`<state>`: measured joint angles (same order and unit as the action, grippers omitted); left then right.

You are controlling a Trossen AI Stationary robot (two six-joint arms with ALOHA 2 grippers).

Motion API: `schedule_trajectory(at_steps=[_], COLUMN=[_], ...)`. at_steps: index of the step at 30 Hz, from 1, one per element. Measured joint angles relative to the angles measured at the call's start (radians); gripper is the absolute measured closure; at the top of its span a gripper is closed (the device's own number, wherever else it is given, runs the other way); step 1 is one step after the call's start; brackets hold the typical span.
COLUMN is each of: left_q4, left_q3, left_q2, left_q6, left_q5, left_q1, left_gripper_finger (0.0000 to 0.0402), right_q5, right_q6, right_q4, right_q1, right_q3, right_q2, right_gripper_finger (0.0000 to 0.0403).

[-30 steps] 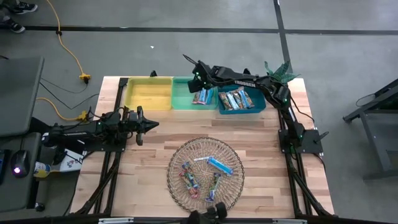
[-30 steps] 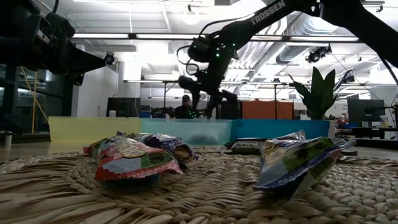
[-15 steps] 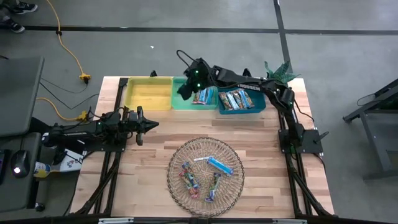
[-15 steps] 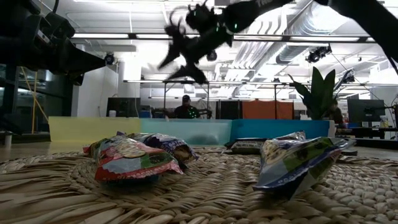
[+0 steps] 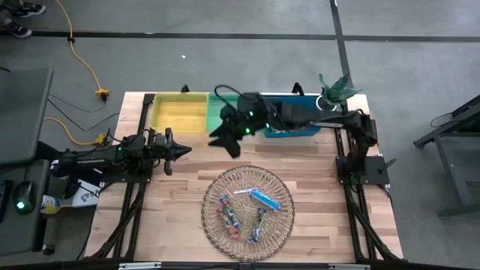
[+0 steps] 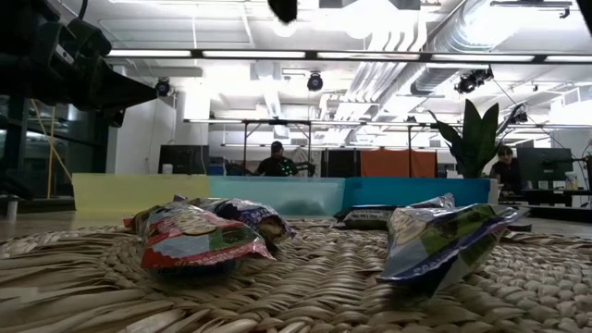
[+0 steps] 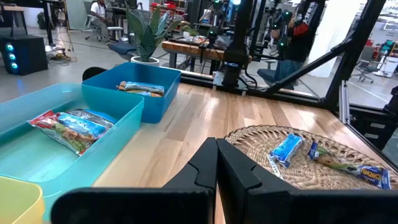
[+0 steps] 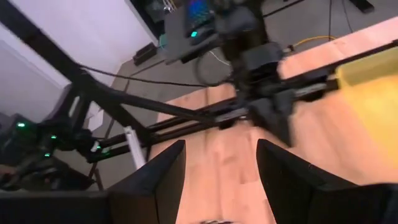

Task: Pick and place Granola Bars by type
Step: Put the red granola bar into the light green bin

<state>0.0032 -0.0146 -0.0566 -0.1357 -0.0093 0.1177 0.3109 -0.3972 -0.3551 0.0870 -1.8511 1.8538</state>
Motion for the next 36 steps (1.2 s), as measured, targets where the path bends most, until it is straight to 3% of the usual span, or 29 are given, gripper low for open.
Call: schedule_trajectory(at_steps=[14,21,27,36], left_q4=[0.000,0.000,0.000,0.000], left_q3=[0.000,0.000,0.000,0.000], left_q2=[0.000,0.000,0.000,0.000], left_q6=[0.000,0.000,0.000,0.000], left_q5=[0.000,0.000,0.000,0.000], left_q1=[0.000,0.000,0.000,0.000], left_gripper_finger=[0.0401,0.0401,0.0401,0.0401], right_q5=[-0.335,-0.522,-0.679,-0.690], right_q6=[-0.184,-0.266,-0.436,-0.570], right_q4=[-0.036,-0.060,-0.098,-0.063], right_q1=[-0.313,-0.421,-0.493,-0.550], right_q3=[0.001,0.001,0.001,0.001], right_q2=[-0.005,-0.005,-0.001,0.111], right_gripper_finger=[0.0221,0.0221,0.0221,0.0221])
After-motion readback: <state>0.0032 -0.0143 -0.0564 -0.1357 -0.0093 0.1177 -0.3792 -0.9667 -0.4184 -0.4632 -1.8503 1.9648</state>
